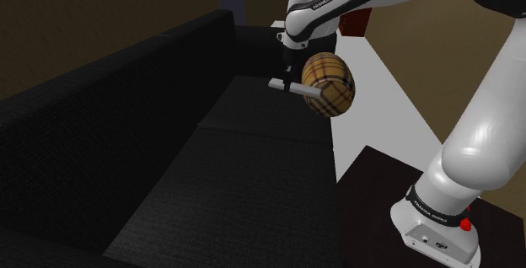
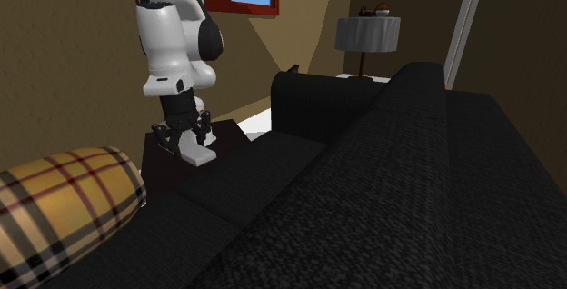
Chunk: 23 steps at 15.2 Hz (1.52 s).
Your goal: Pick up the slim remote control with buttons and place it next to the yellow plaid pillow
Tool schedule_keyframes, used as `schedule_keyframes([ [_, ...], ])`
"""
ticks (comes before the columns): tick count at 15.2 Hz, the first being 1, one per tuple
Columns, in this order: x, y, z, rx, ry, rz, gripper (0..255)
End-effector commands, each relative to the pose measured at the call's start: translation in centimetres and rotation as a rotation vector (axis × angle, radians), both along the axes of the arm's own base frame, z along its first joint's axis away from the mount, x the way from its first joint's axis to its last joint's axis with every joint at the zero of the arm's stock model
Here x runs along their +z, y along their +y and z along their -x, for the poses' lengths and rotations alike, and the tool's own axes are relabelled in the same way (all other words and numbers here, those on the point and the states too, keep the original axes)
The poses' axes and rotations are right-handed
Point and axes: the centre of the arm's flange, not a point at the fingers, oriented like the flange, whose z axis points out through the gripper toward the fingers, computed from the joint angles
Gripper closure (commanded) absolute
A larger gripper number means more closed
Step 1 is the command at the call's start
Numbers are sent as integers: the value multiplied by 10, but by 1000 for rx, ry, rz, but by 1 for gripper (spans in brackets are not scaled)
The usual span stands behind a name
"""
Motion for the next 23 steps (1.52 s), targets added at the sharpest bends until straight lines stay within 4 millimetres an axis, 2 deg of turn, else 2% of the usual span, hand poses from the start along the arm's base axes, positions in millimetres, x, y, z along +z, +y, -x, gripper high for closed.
schedule_keyframes([
  [1,-10,0,0,0,-1,0,255],
  [23,-126,0,0,0,-1,0,255],
])
